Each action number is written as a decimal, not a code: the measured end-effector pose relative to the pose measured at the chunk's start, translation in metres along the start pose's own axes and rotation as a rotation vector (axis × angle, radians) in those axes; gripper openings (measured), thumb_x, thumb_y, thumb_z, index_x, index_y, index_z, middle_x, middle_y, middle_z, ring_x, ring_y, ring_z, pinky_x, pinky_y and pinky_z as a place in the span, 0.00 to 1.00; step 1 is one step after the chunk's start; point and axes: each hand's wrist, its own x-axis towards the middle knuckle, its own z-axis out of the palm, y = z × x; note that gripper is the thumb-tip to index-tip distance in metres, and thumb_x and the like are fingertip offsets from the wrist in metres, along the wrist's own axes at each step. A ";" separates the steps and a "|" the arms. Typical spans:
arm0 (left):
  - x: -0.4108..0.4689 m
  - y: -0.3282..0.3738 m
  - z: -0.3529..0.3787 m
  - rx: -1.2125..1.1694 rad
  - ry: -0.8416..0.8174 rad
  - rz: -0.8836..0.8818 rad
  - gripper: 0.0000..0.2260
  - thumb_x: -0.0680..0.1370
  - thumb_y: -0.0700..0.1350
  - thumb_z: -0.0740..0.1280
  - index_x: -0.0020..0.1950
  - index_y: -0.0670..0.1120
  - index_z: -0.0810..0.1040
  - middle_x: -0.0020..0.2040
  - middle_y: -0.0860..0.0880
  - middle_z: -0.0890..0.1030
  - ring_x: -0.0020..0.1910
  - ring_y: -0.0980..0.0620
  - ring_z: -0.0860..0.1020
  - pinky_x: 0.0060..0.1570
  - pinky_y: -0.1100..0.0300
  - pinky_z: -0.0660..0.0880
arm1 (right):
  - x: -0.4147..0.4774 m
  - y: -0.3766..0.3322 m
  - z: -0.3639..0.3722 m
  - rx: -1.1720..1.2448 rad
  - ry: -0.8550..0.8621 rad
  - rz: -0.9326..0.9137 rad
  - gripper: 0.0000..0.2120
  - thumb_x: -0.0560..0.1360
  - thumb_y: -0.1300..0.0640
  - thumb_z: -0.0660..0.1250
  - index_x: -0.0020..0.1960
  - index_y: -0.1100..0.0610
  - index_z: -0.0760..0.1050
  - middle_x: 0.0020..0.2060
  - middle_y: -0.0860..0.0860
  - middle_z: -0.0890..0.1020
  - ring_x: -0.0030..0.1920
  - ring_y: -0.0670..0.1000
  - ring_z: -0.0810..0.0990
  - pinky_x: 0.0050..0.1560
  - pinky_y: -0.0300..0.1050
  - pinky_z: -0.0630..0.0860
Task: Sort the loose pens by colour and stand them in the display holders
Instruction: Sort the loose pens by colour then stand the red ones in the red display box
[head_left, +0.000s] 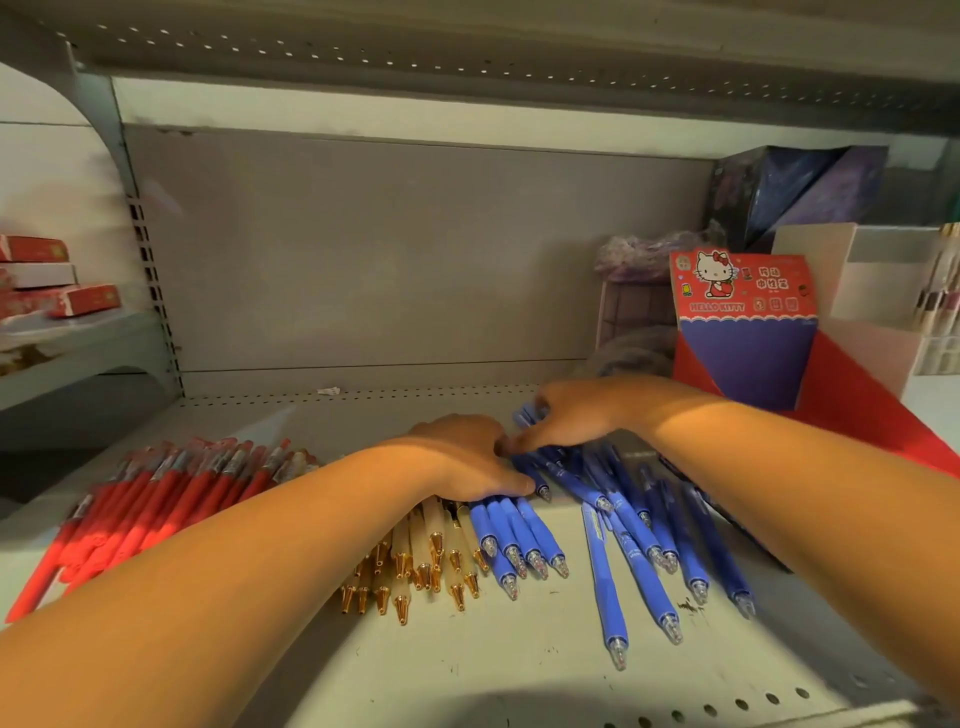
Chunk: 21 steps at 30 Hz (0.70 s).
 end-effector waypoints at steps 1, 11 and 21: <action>-0.001 -0.001 0.000 0.004 0.014 -0.009 0.19 0.76 0.64 0.65 0.58 0.52 0.78 0.53 0.51 0.81 0.51 0.50 0.78 0.57 0.51 0.76 | 0.006 -0.005 0.004 -0.038 -0.049 0.019 0.31 0.66 0.26 0.65 0.47 0.54 0.78 0.42 0.51 0.82 0.43 0.52 0.80 0.40 0.45 0.72; 0.003 -0.002 0.003 0.029 0.039 -0.057 0.19 0.76 0.65 0.63 0.51 0.50 0.78 0.47 0.51 0.81 0.45 0.53 0.78 0.42 0.57 0.74 | 0.031 -0.023 0.004 -0.043 -0.121 0.170 0.20 0.66 0.41 0.71 0.51 0.54 0.77 0.46 0.52 0.83 0.43 0.53 0.84 0.43 0.48 0.82; 0.000 -0.002 0.003 -0.032 0.023 -0.023 0.20 0.73 0.64 0.68 0.58 0.53 0.75 0.50 0.52 0.81 0.42 0.57 0.75 0.35 0.63 0.69 | 0.042 -0.024 0.029 -0.007 0.102 0.144 0.09 0.73 0.52 0.68 0.39 0.55 0.71 0.35 0.50 0.75 0.33 0.50 0.74 0.32 0.45 0.72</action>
